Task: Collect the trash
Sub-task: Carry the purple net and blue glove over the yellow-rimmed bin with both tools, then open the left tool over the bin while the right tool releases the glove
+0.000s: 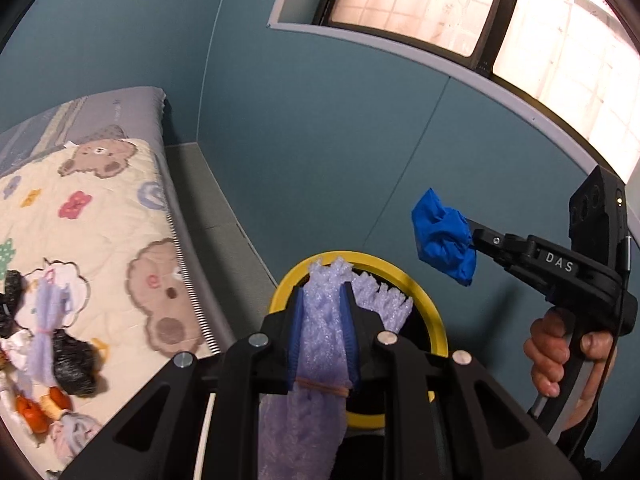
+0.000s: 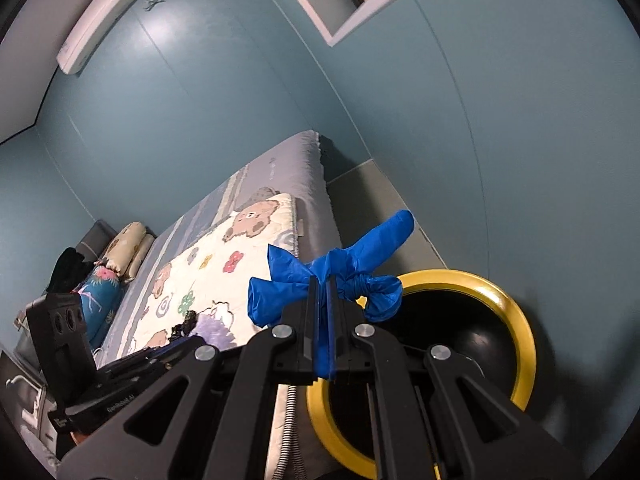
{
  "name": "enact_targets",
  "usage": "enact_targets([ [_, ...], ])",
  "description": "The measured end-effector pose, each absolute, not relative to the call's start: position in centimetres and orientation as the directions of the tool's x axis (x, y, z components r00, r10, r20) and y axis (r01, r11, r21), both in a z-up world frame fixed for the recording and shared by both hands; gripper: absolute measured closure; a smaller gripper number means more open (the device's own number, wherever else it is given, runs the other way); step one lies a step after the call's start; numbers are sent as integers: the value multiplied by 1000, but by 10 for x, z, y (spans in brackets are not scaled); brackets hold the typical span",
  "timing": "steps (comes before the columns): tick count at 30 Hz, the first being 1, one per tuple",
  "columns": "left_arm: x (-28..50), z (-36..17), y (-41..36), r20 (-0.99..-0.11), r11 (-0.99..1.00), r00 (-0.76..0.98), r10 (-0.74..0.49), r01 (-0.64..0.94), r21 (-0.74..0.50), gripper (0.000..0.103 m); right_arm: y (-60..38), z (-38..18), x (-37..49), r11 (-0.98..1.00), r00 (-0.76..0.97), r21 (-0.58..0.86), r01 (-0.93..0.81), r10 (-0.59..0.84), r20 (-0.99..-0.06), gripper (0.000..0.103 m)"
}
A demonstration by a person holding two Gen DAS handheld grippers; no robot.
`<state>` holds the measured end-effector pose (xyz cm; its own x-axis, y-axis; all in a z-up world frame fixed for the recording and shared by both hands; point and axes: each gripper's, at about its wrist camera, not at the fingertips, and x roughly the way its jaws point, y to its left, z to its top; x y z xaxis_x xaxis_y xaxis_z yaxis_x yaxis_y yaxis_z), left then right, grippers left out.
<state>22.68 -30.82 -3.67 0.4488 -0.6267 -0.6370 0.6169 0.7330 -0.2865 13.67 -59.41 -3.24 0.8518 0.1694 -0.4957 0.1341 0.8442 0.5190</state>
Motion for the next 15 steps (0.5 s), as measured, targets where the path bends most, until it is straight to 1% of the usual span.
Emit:
enact_targets([
  [7,235,-66,-342,-668,723,400,-628,618,-309,85,-608,-53,154,840,844,507,191,124,-522,100],
  [15,240,-83,-356,-671,716,383,-635,618,-325,84,-606,-66,156,841,841,491,226,86,-534,99],
])
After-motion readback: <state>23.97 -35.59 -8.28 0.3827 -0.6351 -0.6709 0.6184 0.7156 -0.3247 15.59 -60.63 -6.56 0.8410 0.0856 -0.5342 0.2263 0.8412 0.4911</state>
